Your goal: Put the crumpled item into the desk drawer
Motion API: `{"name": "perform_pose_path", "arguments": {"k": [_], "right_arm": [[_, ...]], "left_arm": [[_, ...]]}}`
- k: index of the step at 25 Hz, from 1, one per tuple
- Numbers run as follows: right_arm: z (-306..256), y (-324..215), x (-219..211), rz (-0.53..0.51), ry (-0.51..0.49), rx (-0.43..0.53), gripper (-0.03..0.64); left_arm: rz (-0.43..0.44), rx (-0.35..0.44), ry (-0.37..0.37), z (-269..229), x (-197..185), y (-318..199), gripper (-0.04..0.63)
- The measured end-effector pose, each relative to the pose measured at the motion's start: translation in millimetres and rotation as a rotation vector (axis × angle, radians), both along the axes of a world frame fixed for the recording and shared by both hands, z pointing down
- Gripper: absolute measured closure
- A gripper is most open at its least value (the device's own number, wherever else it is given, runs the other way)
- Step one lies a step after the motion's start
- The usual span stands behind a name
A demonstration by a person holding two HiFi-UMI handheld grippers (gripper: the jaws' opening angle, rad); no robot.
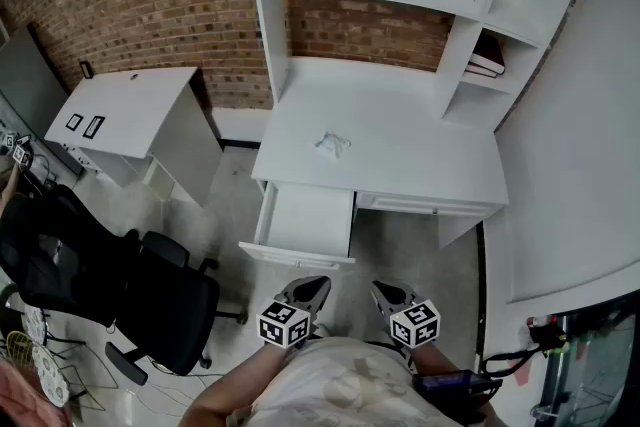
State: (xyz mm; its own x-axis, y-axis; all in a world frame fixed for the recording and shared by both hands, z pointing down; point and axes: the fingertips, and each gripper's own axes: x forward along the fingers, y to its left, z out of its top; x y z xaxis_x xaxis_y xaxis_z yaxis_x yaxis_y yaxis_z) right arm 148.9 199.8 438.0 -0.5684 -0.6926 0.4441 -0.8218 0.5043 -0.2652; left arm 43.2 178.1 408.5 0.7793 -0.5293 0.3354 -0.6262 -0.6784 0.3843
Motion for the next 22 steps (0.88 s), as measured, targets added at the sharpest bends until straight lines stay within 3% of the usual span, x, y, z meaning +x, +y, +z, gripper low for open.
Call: {"name": "perform_pose_path", "arguments": {"k": [10,22], "right_arm": [[4,46,30,0.016,-0.012,-0.025,0.595],[1,41,35,0.033,-0.057,-0.027,0.594]], "left_arm": [[0.063,-0.029,-0.032,6,37,48,0.566],[0.007,-0.016,-0.037,2,28,55,0.566]]}}
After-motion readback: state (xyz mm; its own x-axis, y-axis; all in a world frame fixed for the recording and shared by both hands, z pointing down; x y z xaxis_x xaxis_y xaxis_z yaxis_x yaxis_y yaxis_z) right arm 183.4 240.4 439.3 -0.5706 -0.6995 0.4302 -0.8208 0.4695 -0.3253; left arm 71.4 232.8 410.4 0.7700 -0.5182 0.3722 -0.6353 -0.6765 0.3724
